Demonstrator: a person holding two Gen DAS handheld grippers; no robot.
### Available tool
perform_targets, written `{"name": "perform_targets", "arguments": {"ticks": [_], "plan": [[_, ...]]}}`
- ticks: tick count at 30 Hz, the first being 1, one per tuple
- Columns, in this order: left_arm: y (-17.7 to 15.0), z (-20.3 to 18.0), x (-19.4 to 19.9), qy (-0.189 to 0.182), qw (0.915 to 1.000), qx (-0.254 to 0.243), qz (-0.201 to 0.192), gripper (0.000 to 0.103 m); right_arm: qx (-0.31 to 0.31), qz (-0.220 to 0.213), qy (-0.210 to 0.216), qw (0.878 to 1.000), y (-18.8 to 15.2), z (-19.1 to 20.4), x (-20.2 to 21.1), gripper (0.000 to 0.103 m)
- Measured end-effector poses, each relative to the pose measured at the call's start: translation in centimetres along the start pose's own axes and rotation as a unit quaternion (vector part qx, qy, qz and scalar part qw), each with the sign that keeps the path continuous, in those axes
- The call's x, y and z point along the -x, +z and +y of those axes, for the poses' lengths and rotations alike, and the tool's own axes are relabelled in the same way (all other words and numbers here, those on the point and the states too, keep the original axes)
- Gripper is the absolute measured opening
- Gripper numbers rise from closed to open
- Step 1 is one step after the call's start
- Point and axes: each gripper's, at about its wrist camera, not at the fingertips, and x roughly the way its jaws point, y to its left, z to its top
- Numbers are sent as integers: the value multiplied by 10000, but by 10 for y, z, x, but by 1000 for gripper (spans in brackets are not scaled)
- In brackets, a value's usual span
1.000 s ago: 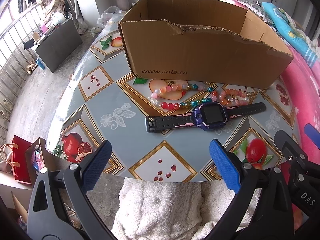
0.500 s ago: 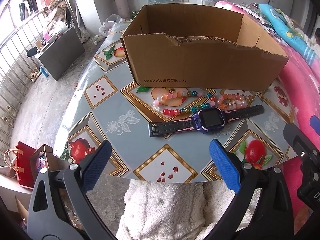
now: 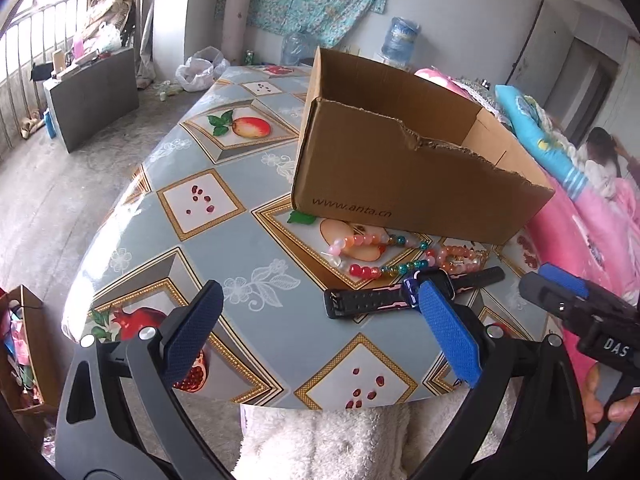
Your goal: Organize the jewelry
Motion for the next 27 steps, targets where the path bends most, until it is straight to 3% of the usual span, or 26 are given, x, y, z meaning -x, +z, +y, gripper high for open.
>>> {"name": "perform_targets", "arguments": {"ticks": [2,4,10,11,13,16,18,21,25,27], "plan": [[2,4,-8,-311,9992,155,191,95,17,126,149,9998,2,3,-12,62],[2,4,-14,-377,9988,224,197,95,46,248,252,9994,5,5,-23,58],[2,-18,-29,-656,9971,-209,331,94,182,541,480,9972,10,12,-46,45],[2,-20,-31,-665,9968,-267,364,92,195,604,502,9967,10,13,-50,42],[2,-23,-39,-615,9961,-367,510,76,209,709,506,9960,8,15,-56,39],[1,-20,-55,-572,9943,-275,854,61,166,856,516,9948,7,14,-65,34],[0,-13,-62,-652,9926,-45,1020,54,78,993,544,9935,4,11,-72,31],[1,-7,-62,-825,9912,99,1033,52,-15,1066,593,9925,1,7,-76,29],[3,13,-60,-1471,9814,709,1008,51,-12,1092,645,9919,1,5,-77,29],[7,21,-51,-2084,9692,1002,845,51,13,1094,678,9917,1,3,-75,29]]}}
